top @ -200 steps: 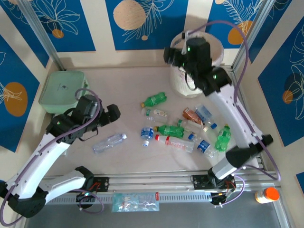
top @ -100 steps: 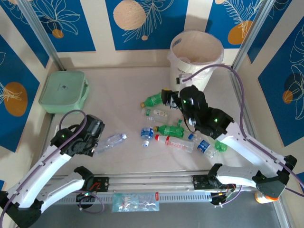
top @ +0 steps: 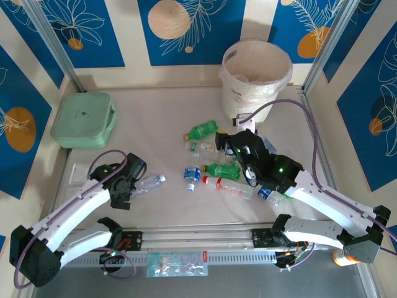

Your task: Put the plastic bottles in the bin

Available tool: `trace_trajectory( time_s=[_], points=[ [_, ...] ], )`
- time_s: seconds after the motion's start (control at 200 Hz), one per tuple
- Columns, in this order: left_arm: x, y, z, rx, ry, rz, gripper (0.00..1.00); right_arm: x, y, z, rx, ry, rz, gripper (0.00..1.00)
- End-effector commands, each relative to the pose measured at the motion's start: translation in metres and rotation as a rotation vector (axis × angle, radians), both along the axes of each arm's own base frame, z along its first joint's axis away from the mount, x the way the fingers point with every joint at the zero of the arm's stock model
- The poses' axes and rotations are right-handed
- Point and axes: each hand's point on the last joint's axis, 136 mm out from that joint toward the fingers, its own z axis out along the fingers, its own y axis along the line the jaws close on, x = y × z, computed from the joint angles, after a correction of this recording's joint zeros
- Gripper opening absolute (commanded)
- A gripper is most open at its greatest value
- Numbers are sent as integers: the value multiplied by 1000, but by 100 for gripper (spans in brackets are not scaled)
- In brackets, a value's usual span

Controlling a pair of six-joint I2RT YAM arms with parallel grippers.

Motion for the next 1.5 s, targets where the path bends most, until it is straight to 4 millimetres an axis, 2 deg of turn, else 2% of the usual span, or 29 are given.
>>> trace_trajectory(
  time_s=[0.0, 0.115, 0.51, 0.6, 0.735, 0.825, 1.04, 1.16, 1.305, 1.395, 1.49],
  points=[
    [12, -10, -18, -66, 9, 3, 99, 0, 0, -1, 10, -11, -28, 74],
    [19, -16, -37, -118, 66, -11, 99, 1, 3, -8, 6, 2, -25, 74],
    [30, -16, -73, -146, 97, -48, 100, 2, 7, -21, -17, 31, -23, 74],
    [28, -13, -78, -136, 111, -48, 92, 2, 8, -20, -17, 29, -18, 74],
    [28, -9, -79, -129, 97, -47, 65, 3, 10, -18, -24, 26, -12, 74],
    [28, -8, -77, -130, 84, -46, 59, 4, 12, -18, -27, 28, -9, 74],
    [39, -8, -55, -119, 7, -84, 48, 3, 19, -9, -23, 22, 23, 74],
    [53, -8, -27, -89, -71, -152, 45, -1, 24, -2, -8, 27, 58, 74],
    [67, -11, 10, -62, -165, -254, 47, -7, 34, 5, 25, 45, 132, 75],
    [81, -22, 33, -62, -280, -380, 48, -15, 45, 7, 39, 61, 216, 75],
    [108, -47, 69, -13, -497, -642, 31, -27, 63, 11, 72, 92, 360, 75]
  ],
)
